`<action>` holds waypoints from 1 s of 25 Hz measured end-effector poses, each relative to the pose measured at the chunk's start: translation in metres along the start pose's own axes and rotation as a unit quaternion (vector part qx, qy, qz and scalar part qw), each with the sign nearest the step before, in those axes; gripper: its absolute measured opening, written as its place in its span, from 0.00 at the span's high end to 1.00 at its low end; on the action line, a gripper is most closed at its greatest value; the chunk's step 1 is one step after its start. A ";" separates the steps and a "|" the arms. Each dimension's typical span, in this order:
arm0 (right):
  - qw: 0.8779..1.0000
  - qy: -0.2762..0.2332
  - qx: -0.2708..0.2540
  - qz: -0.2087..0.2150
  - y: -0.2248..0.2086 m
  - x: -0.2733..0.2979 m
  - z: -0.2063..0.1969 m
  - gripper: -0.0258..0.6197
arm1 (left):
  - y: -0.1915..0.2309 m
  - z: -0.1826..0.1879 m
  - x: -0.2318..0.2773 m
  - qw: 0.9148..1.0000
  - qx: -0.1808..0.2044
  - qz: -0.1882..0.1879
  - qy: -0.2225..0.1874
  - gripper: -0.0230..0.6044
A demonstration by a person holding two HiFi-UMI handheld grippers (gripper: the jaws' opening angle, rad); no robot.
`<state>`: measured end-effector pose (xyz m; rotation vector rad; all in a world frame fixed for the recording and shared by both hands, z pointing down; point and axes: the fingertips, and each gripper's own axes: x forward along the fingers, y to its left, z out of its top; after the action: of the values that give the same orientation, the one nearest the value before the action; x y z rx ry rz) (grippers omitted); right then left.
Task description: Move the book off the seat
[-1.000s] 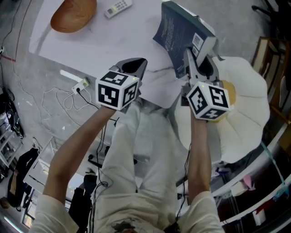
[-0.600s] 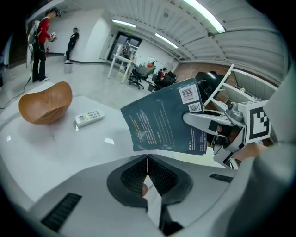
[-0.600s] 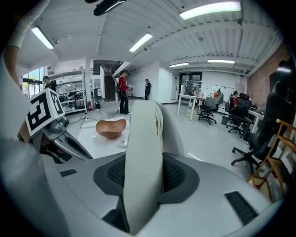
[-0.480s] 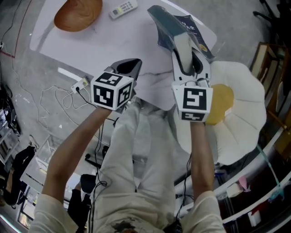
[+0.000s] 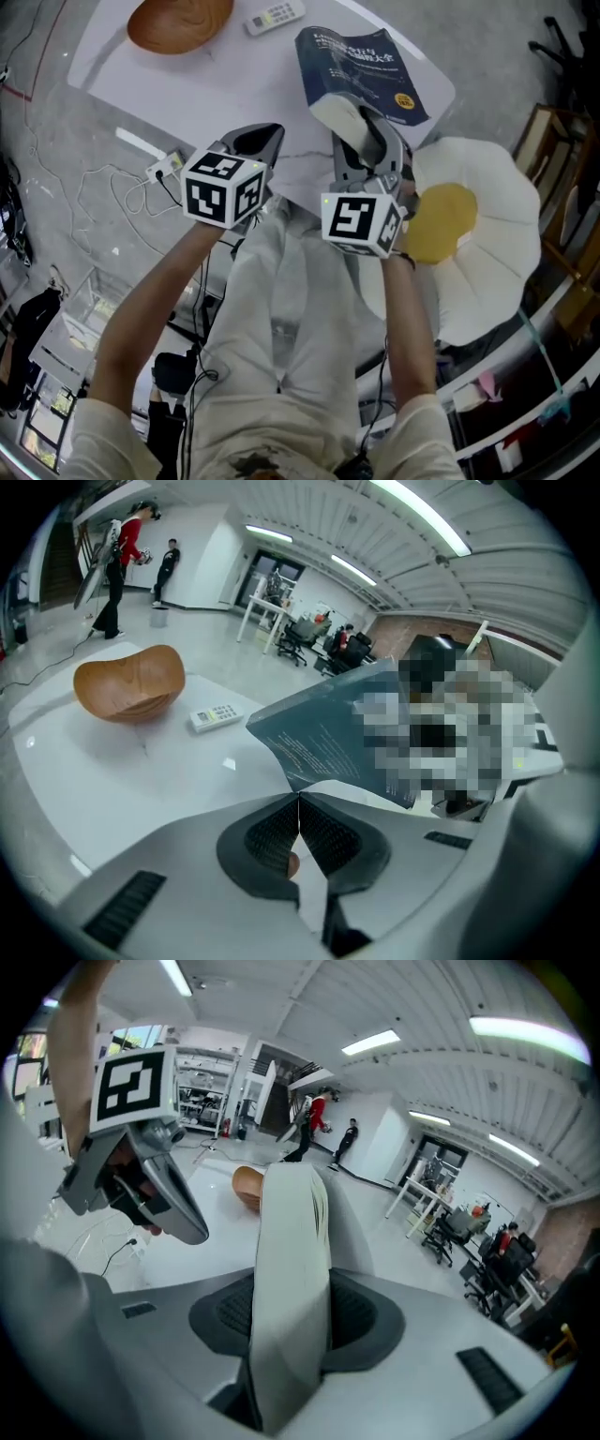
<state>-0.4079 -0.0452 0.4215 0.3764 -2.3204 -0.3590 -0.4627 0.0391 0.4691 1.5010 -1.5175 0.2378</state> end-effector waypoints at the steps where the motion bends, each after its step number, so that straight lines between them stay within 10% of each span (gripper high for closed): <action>1: 1.000 0.000 -0.018 -0.001 0.007 0.002 0.002 0.71 | 0.004 -0.002 -0.004 1.000 -0.004 0.003 -0.002 0.95; 25: 0.971 0.037 -0.232 -0.032 0.139 0.026 -0.037 0.63 | 0.045 -0.085 -0.040 0.994 -0.064 0.079 0.038 0.95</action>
<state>-0.4212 0.0673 0.5136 0.2256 -2.0718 -0.8819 -0.4696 0.1356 0.5062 1.2600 -1.5622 0.2806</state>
